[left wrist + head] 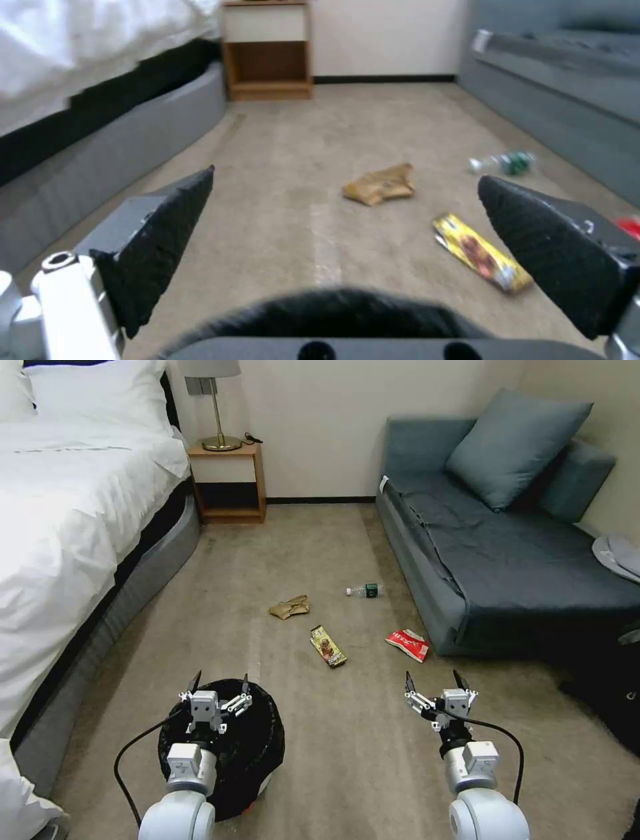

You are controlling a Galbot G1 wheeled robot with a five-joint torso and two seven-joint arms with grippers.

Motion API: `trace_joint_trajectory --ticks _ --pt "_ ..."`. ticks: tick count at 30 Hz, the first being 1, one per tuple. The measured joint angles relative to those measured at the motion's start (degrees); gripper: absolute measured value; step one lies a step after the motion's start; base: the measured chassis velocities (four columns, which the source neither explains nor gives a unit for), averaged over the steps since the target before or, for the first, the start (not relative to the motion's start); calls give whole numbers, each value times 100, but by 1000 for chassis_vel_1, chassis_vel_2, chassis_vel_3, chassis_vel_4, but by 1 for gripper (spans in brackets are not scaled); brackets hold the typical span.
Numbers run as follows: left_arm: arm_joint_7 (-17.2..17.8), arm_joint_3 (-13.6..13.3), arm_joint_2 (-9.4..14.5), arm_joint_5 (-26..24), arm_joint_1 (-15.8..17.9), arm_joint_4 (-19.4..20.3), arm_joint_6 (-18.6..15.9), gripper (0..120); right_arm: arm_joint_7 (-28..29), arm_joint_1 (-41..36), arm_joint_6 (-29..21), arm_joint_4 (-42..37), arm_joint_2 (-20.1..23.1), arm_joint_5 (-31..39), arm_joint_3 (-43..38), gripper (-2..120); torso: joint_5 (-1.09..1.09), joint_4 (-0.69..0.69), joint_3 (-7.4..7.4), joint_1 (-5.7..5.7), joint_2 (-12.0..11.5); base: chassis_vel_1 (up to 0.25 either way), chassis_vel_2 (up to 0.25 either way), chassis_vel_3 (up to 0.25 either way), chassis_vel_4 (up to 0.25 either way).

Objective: Pick up the trash bin, then pick up the garbage on the floor and place it into the trash bin.

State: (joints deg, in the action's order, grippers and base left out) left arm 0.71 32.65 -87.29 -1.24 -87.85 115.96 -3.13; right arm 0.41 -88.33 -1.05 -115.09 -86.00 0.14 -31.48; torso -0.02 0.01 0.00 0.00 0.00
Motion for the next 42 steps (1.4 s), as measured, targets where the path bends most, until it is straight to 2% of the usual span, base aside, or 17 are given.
trace_joint_trajectory --ticks 1,2,4,8,11,13,15,18,21,23,25,26,30,31,33,35,42 --pt "70 98 -118 -105 92 137 -274 100 49 35 -119 -54 -7 19 6 100 2 -2 0 0 0 0 0 0 0" --pt "70 98 -118 -105 92 137 -274 100 49 35 -119 -54 -7 19 6 100 2 -2 0 0 0 0 0 0 0" --pt "230 325 -402 -352 301 445 -933 100 302 258 -651 -371 -48 108 27 100 0 -1 0 0 0 0 0 0 0" --pt "282 391 -482 -446 360 560 -1172 100 578 497 -1259 -712 -95 210 67 100 -1 -1 0 0 -1 0 0 0 0" --pt "243 313 -267 -561 217 1040 -1306 100 806 663 -1759 -1045 -32 391 32 100 6 0 0 0 0 0 0 0 0" --pt "217 275 -183 -629 175 1100 -1366 100 829 674 -1805 -1089 30 437 -4 100 -5 0 0 0 0 0 0 0 0" --pt "185 255 -28 -803 141 1181 -1470 100 836 679 -1832 -1105 101 476 -19 100 7 -2 0 0 0 0 0 0 0" --pt "184 255 117 -960 121 1207 -1577 100 840 665 -1836 -1110 138 485 -20 100 -1 -1 0 0 0 0 0 0 0" --pt "253 273 259 -1099 69 1253 -1690 100 844 643 -1841 -1113 166 487 -6 100 2 -1 0 0 0 0 0 0 0" --pt "451 274 448 -1258 -53 1324 -1808 100 854 619 -1866 -1123 220 487 4 100 1 -1 0 0 0 0 0 0 0" --pt "809 322 691 -1492 -265 1538 -2108 100 856 602 -1919 -1152 312 506 5 100 1 -1 0 0 0 0 0 0 0" --pt "809 322 691 -1492 -265 1538 -2108 100 856 602 -1919 -1152 312 506 5 100 1 -1 0 0 0 0 0 0 0" --pt "1791 560 1079 -2429 -580 1979 -3307 100 871 617 -1954 -1134 406 574 -8 100 2 0 0 0 0 0 0 0 0" --pt "1791 560 1079 -2429 -580 1979 -3307 100 871 617 -1954 -1134 406 574 -8 100 2 0 0 0 0 0 0 0 0" --pt "2299 663 1311 -3143 -630 1983 -3796 100 880 625 -1955 -1109 424 594 5 100 1 0 0 0 0 0 0 0 0" --pt "2570 745 1459 -3625 -620 1867 -3940 100 883 627 -1951 -1080 435 599 26 100 2 0 0 0 0 0 0 0 0" --pt "2815 776 1540 -3918 -442 1239 -3972 100 906 645 -1851 -950 438 598 60 100 1 -1 0 0 0 0 0 0 0"
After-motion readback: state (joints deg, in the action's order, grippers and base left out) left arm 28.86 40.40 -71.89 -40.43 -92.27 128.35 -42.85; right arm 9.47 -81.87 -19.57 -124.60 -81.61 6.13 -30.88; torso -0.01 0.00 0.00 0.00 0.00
